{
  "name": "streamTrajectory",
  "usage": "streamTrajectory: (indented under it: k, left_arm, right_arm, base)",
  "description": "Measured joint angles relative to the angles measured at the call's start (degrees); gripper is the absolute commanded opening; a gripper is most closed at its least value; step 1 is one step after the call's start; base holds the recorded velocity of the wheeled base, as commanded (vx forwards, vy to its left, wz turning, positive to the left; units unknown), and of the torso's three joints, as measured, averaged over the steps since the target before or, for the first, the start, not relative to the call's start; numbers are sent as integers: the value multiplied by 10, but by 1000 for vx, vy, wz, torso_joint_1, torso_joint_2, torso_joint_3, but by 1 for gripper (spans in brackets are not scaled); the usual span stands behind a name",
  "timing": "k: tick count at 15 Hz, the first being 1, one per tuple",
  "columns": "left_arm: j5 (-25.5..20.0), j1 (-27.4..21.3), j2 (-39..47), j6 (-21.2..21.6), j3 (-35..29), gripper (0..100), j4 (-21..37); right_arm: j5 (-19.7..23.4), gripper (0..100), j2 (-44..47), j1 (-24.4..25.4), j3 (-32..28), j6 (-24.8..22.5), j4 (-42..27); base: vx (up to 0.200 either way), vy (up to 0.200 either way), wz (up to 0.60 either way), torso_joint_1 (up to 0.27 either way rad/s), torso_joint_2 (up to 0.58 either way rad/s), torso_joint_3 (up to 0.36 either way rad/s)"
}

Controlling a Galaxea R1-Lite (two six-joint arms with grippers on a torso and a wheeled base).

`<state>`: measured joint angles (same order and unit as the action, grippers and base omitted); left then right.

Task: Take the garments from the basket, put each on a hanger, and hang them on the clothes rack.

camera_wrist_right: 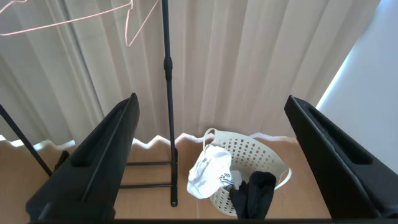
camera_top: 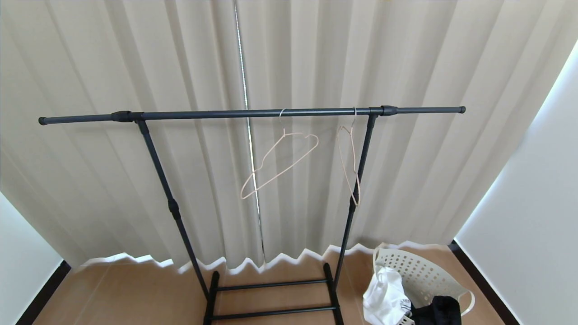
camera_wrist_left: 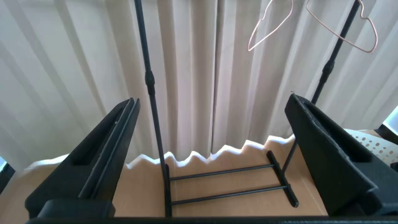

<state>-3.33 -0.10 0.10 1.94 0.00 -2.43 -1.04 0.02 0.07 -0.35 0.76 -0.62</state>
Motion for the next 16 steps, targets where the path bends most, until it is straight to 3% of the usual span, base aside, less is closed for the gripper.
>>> streamTrajectory:
  k: [16]
  left_arm:
    - [-1,0,0,4,0,100,0]
  right_arm:
    - [0,100,0,0,1,-1,1]
  base:
    - [0,0,0,0,0,0]
